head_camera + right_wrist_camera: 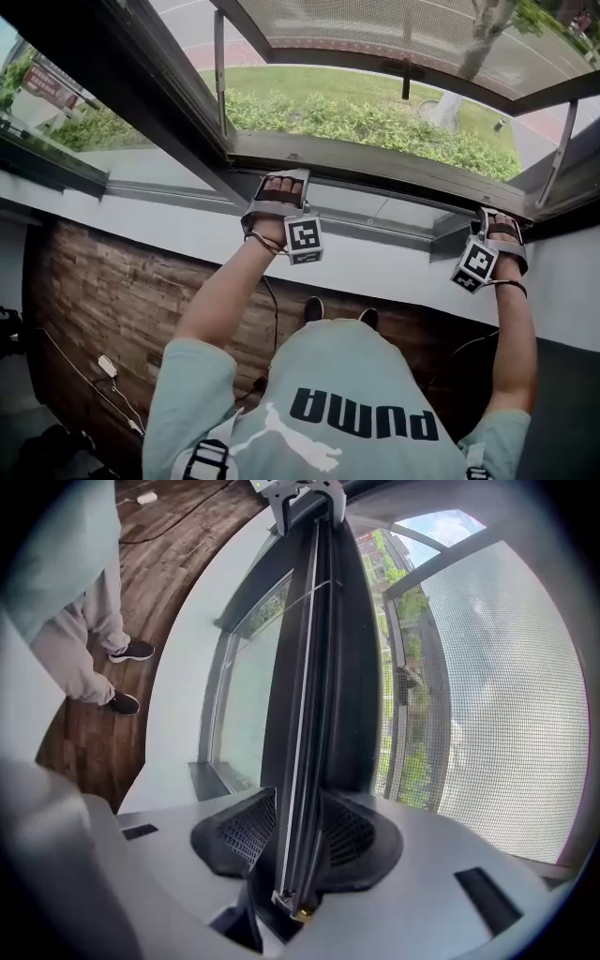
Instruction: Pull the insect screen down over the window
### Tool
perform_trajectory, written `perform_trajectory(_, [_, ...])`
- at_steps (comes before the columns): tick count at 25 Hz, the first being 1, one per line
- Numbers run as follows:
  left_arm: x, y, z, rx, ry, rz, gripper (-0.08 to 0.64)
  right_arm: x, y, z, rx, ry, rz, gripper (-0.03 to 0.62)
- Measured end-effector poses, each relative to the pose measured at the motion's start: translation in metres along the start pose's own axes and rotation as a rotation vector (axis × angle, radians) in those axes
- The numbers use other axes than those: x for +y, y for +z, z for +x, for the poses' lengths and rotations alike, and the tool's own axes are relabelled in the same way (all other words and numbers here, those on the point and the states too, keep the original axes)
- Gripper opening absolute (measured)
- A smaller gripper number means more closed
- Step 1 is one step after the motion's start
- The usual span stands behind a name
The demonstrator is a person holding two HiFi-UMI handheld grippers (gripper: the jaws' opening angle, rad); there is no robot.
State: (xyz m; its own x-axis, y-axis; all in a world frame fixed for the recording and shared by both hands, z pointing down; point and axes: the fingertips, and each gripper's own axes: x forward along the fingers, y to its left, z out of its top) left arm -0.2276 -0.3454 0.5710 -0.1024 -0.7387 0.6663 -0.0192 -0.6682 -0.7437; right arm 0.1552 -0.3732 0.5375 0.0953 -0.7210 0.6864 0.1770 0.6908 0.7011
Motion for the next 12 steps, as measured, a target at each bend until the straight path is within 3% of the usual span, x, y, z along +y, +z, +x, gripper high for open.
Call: perform_trajectory(12, [-0.026, -0.004, 0.004, -0.008, -0.127, -0.009, 0.368, 0.02, 0.006, 0.008, 0.032, 0.081, -0.001, 0.144])
